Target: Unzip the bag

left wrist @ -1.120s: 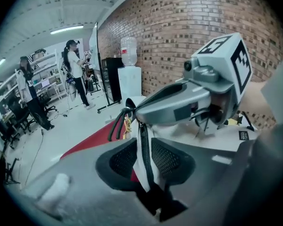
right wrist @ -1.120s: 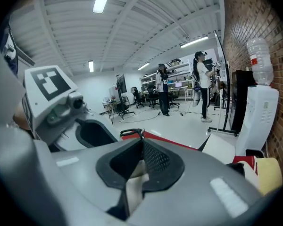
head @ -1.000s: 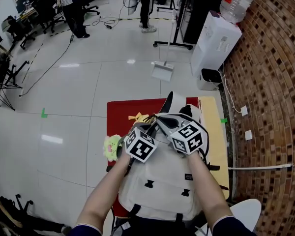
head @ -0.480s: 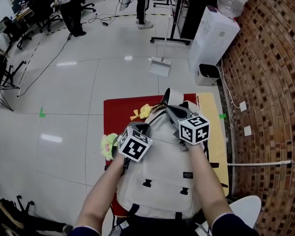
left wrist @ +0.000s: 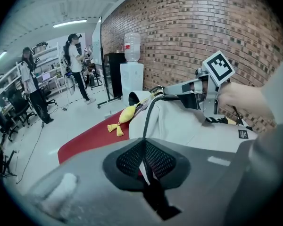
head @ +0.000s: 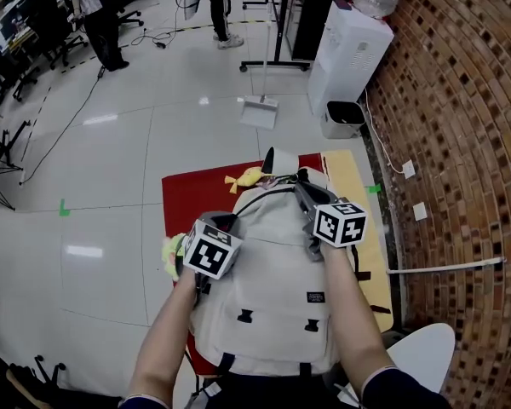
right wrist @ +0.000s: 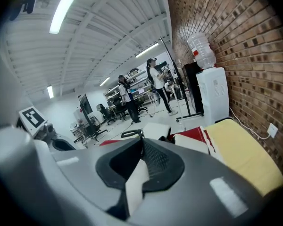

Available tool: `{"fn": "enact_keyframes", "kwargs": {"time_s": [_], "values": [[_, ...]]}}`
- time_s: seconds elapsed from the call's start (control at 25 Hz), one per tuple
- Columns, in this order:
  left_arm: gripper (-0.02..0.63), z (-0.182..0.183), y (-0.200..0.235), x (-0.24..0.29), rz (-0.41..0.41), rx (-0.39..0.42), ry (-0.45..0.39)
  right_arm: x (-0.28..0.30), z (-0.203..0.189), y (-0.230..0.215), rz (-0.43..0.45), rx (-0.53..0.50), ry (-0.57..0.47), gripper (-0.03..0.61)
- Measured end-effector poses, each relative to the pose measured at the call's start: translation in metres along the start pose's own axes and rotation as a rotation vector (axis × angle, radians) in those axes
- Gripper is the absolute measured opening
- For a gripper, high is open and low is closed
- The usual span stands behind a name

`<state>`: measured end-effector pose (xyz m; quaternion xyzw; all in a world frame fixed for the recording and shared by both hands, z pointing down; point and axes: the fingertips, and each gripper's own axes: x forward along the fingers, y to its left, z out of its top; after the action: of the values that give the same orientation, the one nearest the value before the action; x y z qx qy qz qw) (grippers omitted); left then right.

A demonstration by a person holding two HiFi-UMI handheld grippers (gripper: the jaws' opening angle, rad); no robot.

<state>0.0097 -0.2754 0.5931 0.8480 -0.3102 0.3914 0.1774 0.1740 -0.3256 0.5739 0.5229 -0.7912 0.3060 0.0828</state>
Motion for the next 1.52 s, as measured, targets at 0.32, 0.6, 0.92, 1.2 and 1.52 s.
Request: {"fn": "enact_keyframes", "kwargs": {"time_s": [0.32, 0.6, 0.92, 1.2, 1.52], "values": [[0.015, -0.007, 0.007, -0.005, 0.022, -0.007, 0.019, -0.033, -0.008, -0.036, -0.077, 0.048, 0.004, 0.021], [0.015, -0.011, 0.009, -0.004, 0.034, -0.013, 0.032, -0.063, -0.018, -0.065, -0.132, 0.087, 0.019, 0.021], [0.015, -0.017, 0.012, -0.001, 0.042, -0.03, 0.045, -0.093, -0.035, -0.087, -0.152, 0.115, 0.046, 0.021], [0.015, -0.017, 0.007, 0.003, 0.054, -0.03, 0.058, -0.104, -0.047, -0.094, -0.134, 0.142, 0.045, 0.021], [0.115, 0.047, -0.015, -0.01, 0.074, 0.092, -0.104, -0.114, -0.037, -0.097, -0.064, -0.054, 0.062, 0.072]]}}
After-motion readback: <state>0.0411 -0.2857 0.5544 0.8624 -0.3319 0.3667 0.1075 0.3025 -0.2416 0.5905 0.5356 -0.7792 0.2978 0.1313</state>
